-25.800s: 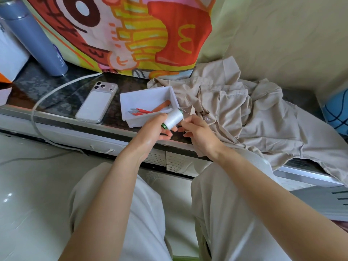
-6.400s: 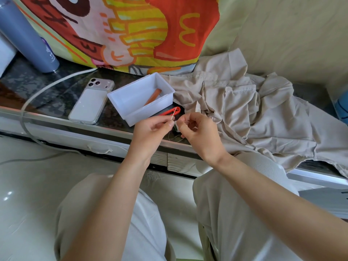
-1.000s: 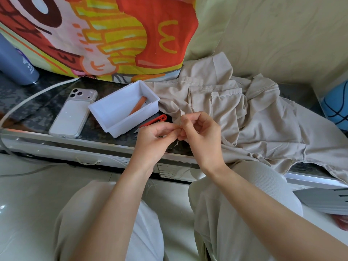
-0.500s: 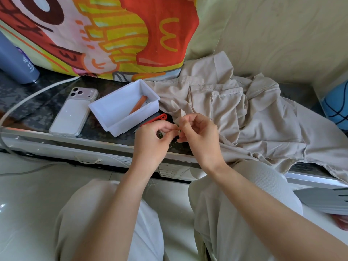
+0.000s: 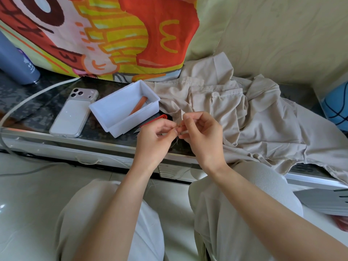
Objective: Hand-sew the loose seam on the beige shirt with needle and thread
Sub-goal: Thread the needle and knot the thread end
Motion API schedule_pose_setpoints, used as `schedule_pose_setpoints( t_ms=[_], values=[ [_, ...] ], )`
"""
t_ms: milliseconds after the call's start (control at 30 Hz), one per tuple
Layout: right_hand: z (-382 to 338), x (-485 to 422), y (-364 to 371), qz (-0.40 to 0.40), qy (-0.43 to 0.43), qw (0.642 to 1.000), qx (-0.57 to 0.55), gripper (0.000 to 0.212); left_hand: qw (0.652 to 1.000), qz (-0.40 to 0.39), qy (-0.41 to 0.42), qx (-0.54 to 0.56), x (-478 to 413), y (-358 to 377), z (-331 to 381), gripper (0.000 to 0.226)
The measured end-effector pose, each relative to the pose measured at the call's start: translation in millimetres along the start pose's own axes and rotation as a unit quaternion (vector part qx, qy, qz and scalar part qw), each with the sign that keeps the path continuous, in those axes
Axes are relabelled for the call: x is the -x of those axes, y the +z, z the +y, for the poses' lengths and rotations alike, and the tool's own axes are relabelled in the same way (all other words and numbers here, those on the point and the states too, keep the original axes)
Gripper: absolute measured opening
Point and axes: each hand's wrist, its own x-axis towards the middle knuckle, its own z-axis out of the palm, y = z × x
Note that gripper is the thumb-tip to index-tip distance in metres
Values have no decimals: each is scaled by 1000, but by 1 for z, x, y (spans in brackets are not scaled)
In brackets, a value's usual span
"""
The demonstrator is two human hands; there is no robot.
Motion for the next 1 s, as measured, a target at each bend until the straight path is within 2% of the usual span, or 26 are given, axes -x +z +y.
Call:
schedule_pose_setpoints(
  t_ms=[133,333,500,633,767,1000],
  values=[
    [0,0,1,-1,-3,1000,4,10,1000,-10,-6,9,-1,1,-1,7],
    [1,-1,0,1,-2,1000,13,9,1000,-16,-4,16,-1,1,-2,7],
    [3,-1,-1,2,-4,1000,14,9,1000,-14,-5,12,-1,1,-2,17],
    [3,-1,-1,0,-7,1000,14,9,1000,-15,-1,8,-1,1,-3,8],
    [3,0,-1,-2,-7,1000,13,10,1000,-14,4,1,-2,1,-3,8],
    [3,0,0,-4,-9,1000,15,12,1000,-4,15,-14,-3,2,-4,19]
  ],
)
